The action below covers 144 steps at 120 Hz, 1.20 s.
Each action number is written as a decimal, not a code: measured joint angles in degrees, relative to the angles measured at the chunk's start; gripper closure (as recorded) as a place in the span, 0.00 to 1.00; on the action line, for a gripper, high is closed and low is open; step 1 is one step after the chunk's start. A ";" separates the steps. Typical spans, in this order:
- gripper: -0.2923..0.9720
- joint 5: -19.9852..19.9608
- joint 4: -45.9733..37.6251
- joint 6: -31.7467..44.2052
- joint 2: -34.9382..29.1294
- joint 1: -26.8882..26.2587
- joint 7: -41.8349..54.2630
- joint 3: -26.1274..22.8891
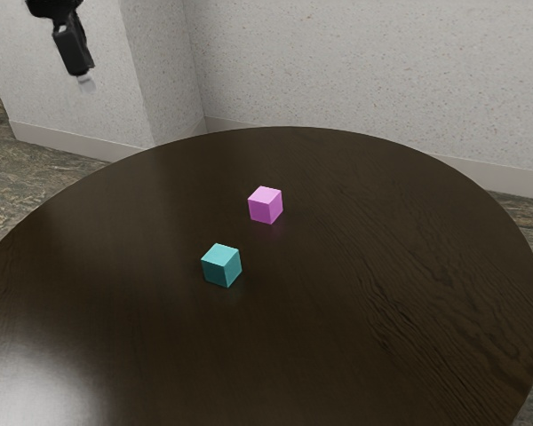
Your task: Pick up the blue block with one arm, and put the blue block on the pink block with one arm
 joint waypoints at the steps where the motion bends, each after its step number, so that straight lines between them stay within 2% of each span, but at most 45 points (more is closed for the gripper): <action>1: 0.23 -0.03 -0.01 -0.09 0.09 -0.34 0.06 -0.03; 11: 0.23 -0.18 -0.33 -0.91 0.57 -2.29 0.59 -0.15; 23: 0.23 -0.28 -2.55 -1.68 0.97 -1.96 1.68 -0.49; 27: 0.23 -0.20 -6.85 -1.43 0.22 -1.78 2.95 -0.40; 36: 0.23 -0.21 -22.73 2.15 -5.94 -0.97 7.37 -0.19; 40: 0.23 -0.17 -27.16 3.66 -7.63 -1.34 9.37 -0.33; 49: 0.23 -0.14 -31.61 6.25 -9.48 -1.77 13.41 -0.29; 61: 0.23 -0.02 -36.69 10.12 -9.58 -1.26 18.01 -4.07; 79: 0.23 -0.01 -47.79 23.88 -8.48 -1.71 23.98 -5.18; 89: 0.23 0.05 -48.21 30.41 -5.21 -1.91 26.71 -5.27; 104: 0.23 1.65 -43.91 37.15 1.74 -3.21 30.11 -5.30; 144: 0.23 3.33 -35.49 45.14 16.46 -4.06 36.13 -5.07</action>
